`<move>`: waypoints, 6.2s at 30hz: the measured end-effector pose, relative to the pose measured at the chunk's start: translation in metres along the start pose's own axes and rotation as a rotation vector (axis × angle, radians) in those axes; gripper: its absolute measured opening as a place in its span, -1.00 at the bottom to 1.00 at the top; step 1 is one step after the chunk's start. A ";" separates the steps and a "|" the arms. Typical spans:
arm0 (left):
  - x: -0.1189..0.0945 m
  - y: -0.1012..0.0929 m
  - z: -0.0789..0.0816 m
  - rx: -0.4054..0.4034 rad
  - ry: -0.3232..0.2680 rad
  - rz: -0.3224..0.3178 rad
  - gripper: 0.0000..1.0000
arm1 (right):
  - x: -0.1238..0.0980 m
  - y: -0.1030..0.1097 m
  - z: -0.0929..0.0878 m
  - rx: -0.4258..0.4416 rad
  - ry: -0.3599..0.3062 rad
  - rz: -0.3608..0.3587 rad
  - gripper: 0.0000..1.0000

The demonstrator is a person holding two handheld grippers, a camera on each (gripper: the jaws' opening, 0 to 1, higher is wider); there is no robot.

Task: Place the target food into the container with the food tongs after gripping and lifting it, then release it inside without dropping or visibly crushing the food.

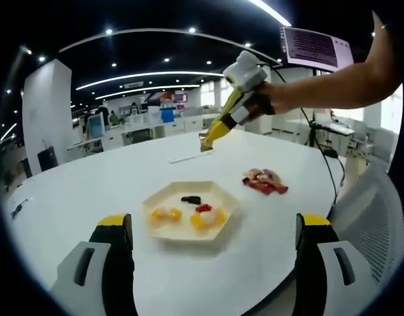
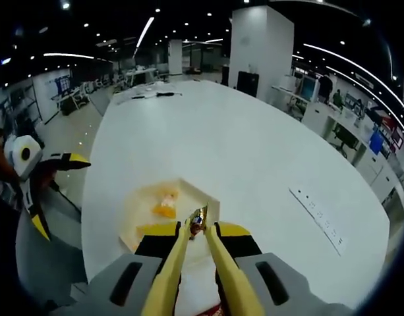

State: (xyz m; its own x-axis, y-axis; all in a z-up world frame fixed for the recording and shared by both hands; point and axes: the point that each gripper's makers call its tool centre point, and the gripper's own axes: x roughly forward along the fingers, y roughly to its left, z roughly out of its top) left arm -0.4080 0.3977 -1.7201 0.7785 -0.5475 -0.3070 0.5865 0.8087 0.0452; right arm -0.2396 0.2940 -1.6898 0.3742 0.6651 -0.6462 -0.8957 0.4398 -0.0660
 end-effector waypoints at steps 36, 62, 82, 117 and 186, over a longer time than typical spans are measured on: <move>0.000 -0.001 0.000 0.005 0.003 -0.003 0.92 | 0.037 0.044 0.044 -0.078 -0.055 0.116 -0.49; 0.000 0.000 0.000 0.006 0.000 -0.003 0.91 | 0.001 0.026 0.040 -0.084 -0.115 0.087 -0.42; 0.001 -0.004 -0.002 0.012 0.010 -0.019 0.90 | -0.041 0.004 0.001 -0.070 -0.097 0.042 -0.41; 0.001 -0.006 0.000 0.030 0.004 -0.020 0.90 | -0.124 -0.026 -0.097 0.067 -0.121 -0.156 -0.41; 0.001 -0.006 0.002 0.035 0.000 -0.019 0.89 | -0.026 -0.013 -0.205 0.296 -0.005 -0.333 -0.41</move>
State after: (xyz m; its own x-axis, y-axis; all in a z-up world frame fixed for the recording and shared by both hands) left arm -0.4105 0.3917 -1.7190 0.7672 -0.5624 -0.3083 0.6086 0.7901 0.0731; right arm -0.2873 0.1477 -1.8276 0.6322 0.4604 -0.6232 -0.6189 0.7840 -0.0486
